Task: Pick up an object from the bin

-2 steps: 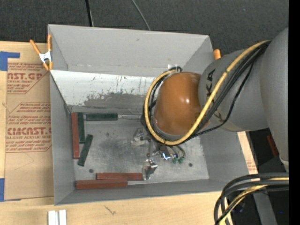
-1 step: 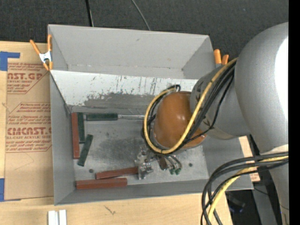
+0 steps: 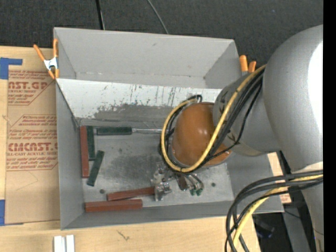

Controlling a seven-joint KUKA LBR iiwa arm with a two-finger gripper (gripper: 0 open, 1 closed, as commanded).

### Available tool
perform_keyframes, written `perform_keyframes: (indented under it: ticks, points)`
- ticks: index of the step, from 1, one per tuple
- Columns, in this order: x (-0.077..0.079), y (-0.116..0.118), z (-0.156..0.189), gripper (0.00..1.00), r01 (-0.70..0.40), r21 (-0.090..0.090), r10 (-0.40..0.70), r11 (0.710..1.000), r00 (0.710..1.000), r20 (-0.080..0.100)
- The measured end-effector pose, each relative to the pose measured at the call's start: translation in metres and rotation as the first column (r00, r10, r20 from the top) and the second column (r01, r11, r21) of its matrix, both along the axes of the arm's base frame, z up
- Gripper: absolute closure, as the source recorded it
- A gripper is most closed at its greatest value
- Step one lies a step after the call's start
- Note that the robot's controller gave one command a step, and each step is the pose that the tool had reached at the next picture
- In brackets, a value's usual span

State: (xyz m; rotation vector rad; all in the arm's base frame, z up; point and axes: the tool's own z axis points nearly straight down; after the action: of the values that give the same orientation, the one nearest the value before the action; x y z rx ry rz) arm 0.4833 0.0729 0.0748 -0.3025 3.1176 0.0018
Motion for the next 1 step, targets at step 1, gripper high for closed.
perform_keyframes:
  ticks: [1]
  points:
    - [-0.0014,0.0,0.011,1.0,-0.006,-0.002,0.006,1.0,1.0,-0.013]
